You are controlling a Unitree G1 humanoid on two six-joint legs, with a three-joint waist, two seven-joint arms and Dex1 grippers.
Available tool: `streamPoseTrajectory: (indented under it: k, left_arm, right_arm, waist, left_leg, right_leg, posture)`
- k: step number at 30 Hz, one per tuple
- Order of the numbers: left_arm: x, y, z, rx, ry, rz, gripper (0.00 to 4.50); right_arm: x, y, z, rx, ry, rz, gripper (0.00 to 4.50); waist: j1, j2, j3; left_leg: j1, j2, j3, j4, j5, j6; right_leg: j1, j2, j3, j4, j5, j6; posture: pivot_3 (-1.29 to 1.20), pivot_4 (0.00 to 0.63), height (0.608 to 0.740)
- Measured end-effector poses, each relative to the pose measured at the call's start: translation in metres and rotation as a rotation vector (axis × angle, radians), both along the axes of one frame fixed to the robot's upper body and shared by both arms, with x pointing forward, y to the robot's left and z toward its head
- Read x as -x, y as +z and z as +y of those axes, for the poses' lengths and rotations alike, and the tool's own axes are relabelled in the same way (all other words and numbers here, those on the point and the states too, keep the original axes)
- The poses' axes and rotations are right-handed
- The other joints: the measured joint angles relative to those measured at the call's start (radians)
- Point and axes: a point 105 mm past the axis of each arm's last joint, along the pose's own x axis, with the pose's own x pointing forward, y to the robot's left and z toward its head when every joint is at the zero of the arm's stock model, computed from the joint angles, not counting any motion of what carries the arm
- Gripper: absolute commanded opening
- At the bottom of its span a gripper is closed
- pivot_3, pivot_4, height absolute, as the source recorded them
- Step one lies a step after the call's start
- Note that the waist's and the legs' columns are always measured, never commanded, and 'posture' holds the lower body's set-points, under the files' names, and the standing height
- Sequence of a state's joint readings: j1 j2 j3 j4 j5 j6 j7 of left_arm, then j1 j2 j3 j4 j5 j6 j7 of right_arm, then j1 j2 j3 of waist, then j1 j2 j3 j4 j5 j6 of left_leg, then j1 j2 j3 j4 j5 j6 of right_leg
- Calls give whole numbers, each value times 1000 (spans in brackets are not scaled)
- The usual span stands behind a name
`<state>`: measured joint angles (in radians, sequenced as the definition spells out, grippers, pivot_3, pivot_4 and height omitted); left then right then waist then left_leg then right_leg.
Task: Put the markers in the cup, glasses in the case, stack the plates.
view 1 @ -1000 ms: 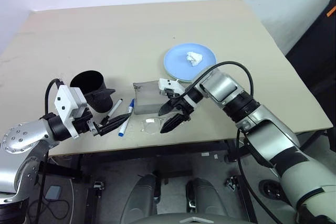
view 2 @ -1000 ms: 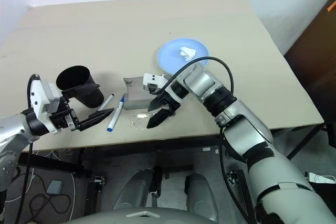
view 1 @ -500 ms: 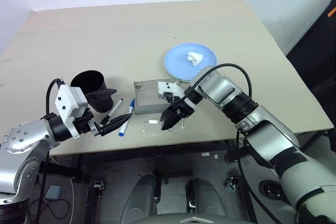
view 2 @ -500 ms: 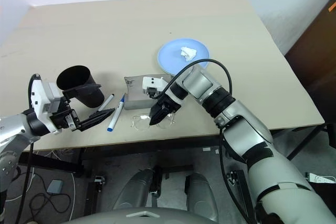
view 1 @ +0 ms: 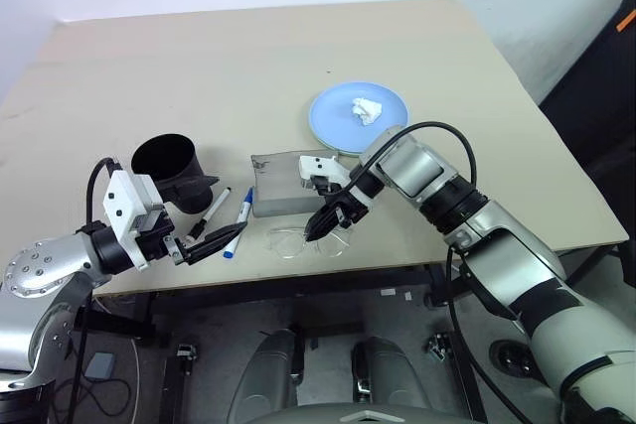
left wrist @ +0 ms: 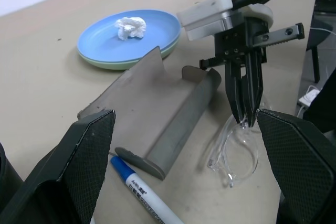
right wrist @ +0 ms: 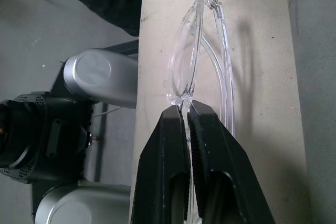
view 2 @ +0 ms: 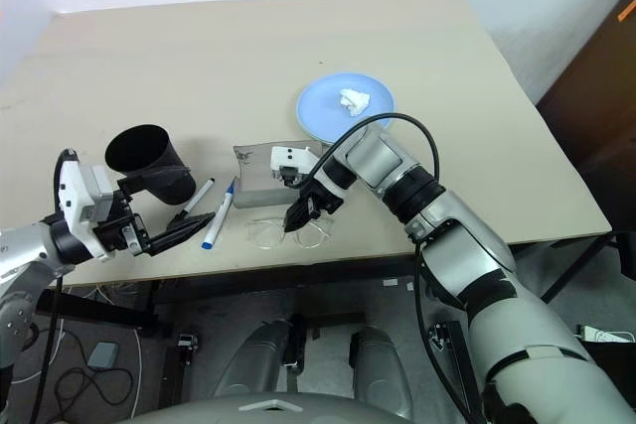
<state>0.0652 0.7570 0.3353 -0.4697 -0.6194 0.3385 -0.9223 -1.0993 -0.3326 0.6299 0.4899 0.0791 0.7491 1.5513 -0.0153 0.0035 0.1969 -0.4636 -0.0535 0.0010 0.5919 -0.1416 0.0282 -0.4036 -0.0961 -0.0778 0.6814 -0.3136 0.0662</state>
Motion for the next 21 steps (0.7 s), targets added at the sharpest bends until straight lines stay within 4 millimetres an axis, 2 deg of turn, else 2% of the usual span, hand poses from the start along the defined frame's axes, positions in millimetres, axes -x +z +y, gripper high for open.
streamPoseTrajectory:
  k: [2,5,8,10,12,16,21]
  left_arm:
    - [0,0,0,0,-2,-2,4500]
    - [0,-2,2,1,1,7,4500]
    - [0,-3,3,3,5,9,4500]
    - [0,-3,3,3,5,6,4500]
    - [1,-3,4,3,6,8,4500]
    - [1,-3,4,3,9,8,4500]
    - [1,-2,5,3,17,4,4500]
  right_arm:
    - [4,9,0,-38,21,11,12]
    - [7,37,4,-125,57,5,12]
    - [-8,72,10,-198,25,-81,12]
    - [-19,86,12,-240,2,-126,12]
    - [-31,88,12,-250,-31,-160,12]
    - [-55,75,8,-207,-108,-225,12]
    - [-68,56,7,-165,-133,-286,12]
  waist:
    - [0,0,0]
    - [1,0,0]
    - [-3,0,0]
    - [-2,0,0]
    - [-1,0,0]
    - [0,0,0]
    - [-2,1,0]
  left_leg:
    - [-1,0,0,0,0,0]
    - [-1,0,0,0,0,0]
    - [-1,0,0,-1,0,0]
    - [-1,0,0,-1,0,0]
    - [-1,0,0,-1,0,0]
    - [-1,0,0,-1,0,0]
    - [-1,0,0,-2,1,-1]
  right_leg:
    - [-1,0,0,0,0,0]
    - [-1,0,0,0,0,0]
    - [-2,0,1,0,0,0]
    - [-1,0,0,0,0,0]
    - [-1,0,0,-1,0,1]
    - [-1,0,0,-1,1,1]
    - [-2,1,0,0,1,1]
  posture:
    - [0,150,712]
    - [0,150,712]
    - [0,150,712]
    - [0,150,712]
    - [0,150,712]
    - [0,150,712]
    - [0,150,712]
